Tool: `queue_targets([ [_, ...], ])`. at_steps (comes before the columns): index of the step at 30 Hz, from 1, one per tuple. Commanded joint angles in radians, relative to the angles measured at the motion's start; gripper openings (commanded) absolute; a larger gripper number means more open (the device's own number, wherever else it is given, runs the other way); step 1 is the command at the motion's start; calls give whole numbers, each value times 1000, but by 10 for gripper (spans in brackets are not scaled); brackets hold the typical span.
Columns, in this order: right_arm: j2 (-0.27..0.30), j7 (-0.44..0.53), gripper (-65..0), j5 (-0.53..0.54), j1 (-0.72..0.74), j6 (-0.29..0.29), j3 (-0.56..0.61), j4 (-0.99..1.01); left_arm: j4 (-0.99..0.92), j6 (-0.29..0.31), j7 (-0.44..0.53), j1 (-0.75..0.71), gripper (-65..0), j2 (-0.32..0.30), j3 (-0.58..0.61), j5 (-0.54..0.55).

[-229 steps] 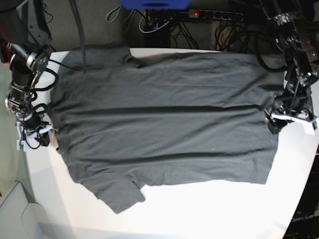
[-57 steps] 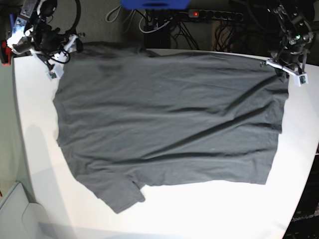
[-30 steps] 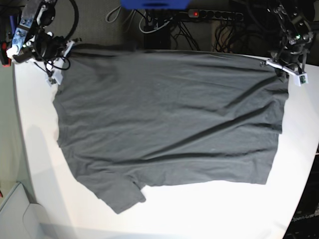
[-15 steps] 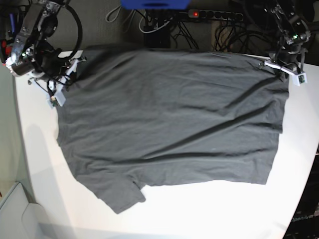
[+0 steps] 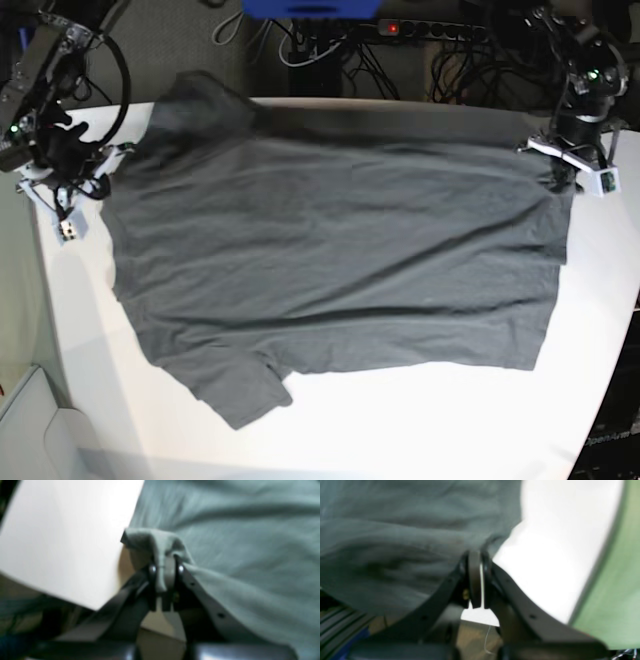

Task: Layout the t-shirt on the table in an organized manner, then fold the t-shirt properly
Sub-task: 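Hold the shoulder corners with both grippers and pull the shirt taut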

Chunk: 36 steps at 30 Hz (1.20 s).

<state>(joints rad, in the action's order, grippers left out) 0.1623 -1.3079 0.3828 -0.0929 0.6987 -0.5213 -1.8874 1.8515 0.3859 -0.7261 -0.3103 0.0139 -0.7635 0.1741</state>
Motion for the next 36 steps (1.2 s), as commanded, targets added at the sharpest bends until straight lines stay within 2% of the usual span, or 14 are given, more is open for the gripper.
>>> queue_targets([
  [1,23,14,-650,11,11,-1,-12,-19,32,-5,15,-11,-647,8,-6,-5],
  [6,43,15,-650,11,20,-1,-20,-19,64,-2,15,-28,-647,16,-4,-5],
  [12,36,12,-650,11,6,-1,-13,-65,60,0,15,-36,-647,19,-3,-3],
  [17,-11,-75,-650,9,-6,-1,-12,-71,53,2,15,-34,-647,31,-7,-5],
  [19,-25,-81,-650,5,-14,-1,-12,-67,53,2,15,-33,-647,31,-4,-2],
  [22,-53,-85,-583,3,-37,-1,-12,-67,53,2,15,-30,-647,31,-3,-2],
  [27,-66,-88,-386,9,-84,-1,-12,-65,53,2,15,-28,-647,31,-3,0],
  [29,-91,-88,-309,9,-103,-1,-13,-65,52,2,15,-28,-647,31,-3,-2],
  [31,-106,-88,-257,9,-120,-1,-13,-65,52,2,15,-28,-647,31,-3,-3],
  [36,-151,-81,-240,9,-156,-1,-13,-65,52,2,15,-28,-647,31,-3,-5],
])
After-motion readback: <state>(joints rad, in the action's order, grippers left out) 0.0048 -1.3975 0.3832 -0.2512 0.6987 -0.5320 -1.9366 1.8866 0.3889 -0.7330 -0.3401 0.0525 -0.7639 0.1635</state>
